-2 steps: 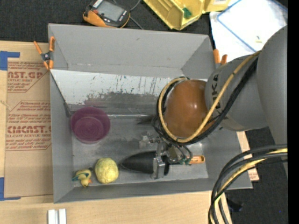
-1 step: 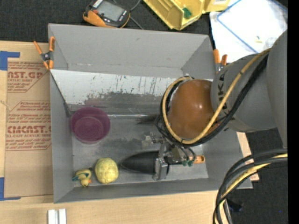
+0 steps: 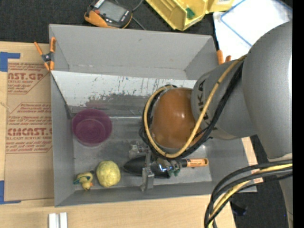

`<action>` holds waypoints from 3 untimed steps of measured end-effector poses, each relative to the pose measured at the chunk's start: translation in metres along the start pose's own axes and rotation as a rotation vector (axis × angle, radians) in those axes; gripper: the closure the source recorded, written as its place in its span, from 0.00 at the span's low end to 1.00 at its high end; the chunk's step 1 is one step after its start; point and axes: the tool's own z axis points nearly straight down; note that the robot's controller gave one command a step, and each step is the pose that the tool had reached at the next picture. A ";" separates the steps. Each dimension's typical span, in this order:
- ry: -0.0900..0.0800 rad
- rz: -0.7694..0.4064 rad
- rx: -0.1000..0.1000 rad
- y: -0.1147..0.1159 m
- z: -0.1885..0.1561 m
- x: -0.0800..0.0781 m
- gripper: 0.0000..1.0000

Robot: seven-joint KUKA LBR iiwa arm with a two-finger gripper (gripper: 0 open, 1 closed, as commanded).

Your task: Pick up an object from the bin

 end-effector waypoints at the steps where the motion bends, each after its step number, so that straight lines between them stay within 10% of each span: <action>1: -0.021 0.206 0.003 -0.036 0.029 -0.001 0.00; 2: 0.001 0.118 0.000 -0.033 0.030 -0.008 1.00; 3: 0.001 0.117 0.000 -0.033 0.030 -0.008 1.00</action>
Offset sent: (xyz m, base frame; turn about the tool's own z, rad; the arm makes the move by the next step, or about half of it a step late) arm 0.0136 -0.0319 -0.0294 0.1173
